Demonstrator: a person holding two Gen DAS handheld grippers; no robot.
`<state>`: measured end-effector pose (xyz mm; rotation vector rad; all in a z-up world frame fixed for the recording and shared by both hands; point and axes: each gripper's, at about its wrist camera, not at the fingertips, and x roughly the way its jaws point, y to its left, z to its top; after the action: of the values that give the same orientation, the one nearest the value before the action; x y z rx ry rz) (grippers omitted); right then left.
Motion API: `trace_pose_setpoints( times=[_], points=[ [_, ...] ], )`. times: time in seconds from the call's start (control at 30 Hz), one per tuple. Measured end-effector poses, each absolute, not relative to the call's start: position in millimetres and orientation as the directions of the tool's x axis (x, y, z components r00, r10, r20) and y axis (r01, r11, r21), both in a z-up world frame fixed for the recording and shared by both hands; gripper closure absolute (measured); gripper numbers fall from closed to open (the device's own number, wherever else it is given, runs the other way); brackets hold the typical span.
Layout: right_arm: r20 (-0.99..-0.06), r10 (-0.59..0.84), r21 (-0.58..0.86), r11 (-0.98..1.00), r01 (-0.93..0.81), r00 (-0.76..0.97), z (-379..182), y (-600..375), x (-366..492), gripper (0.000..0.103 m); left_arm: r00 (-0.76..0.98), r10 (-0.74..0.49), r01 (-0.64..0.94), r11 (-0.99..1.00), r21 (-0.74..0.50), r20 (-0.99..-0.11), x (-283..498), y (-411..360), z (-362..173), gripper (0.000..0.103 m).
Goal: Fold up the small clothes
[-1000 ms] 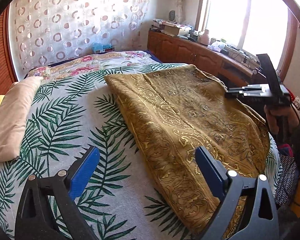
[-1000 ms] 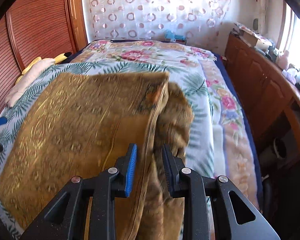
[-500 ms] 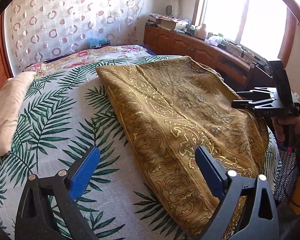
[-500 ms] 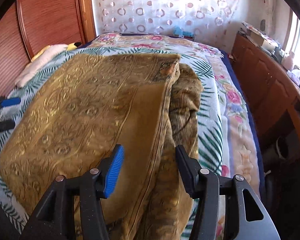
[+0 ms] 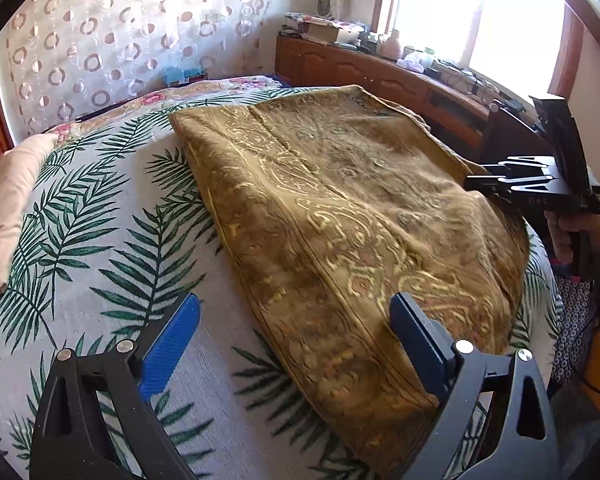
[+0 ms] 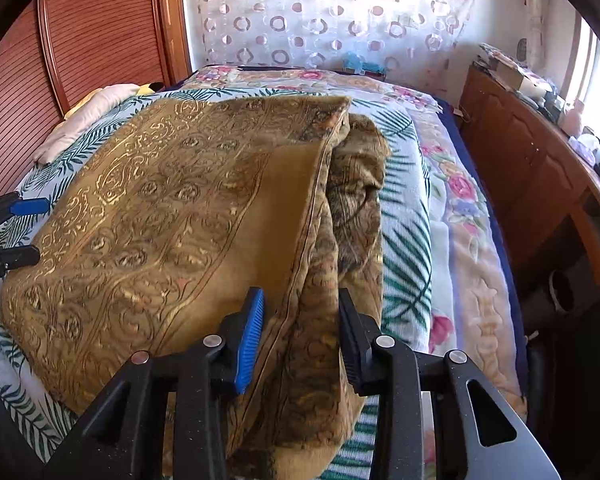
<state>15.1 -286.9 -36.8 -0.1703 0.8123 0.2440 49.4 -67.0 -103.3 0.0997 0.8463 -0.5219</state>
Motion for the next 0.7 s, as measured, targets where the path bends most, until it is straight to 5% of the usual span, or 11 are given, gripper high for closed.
trace_pose_setpoints(
  times=[0.03,0.1,0.2,0.47,0.57,0.63,0.7],
  points=[
    [-0.732,0.162,-0.050,0.956,-0.289,0.662,-35.6,-287.2,13.7,0.086,0.542,-0.402,0.481,0.869,-0.120,-0.739,47.8,-67.6,-103.7,0.007],
    [-0.715,0.179,-0.049,0.951,-0.304,0.676,-32.6,-286.2,6.5,0.097,0.537,-0.401,0.481,0.868,-0.121,-0.743,45.0,-67.7,-104.9,0.007],
    [-0.672,0.165,-0.058,0.960,-0.273,0.722,-21.1,-288.8,-4.0,0.099,0.532,-0.409,0.483,0.866,-0.130,-0.741,41.9,-67.1,-104.9,0.008],
    [-0.684,0.151,-0.046,0.968,-0.248,0.714,-27.6,-289.7,-19.3,0.099,0.496,-0.440,0.504,0.848,-0.164,-0.749,28.8,-63.8,-108.1,0.032],
    [-0.682,0.124,-0.060,0.973,-0.223,0.721,-27.7,-289.6,-23.5,0.080,0.492,-0.444,0.505,0.846,-0.169,-0.749,28.9,-60.0,-107.6,0.033],
    [-0.687,0.098,-0.063,0.979,-0.193,0.720,-28.1,-292.6,-27.3,0.049,0.489,-0.445,0.509,0.844,-0.169,-0.750,27.6,-59.9,-107.0,0.035],
    [-0.688,0.101,-0.043,0.983,-0.179,0.718,-29.8,-297.4,-32.2,0.047,0.483,-0.453,0.518,0.838,-0.172,-0.749,26.8,-60.2,-106.5,0.039]
  ],
)
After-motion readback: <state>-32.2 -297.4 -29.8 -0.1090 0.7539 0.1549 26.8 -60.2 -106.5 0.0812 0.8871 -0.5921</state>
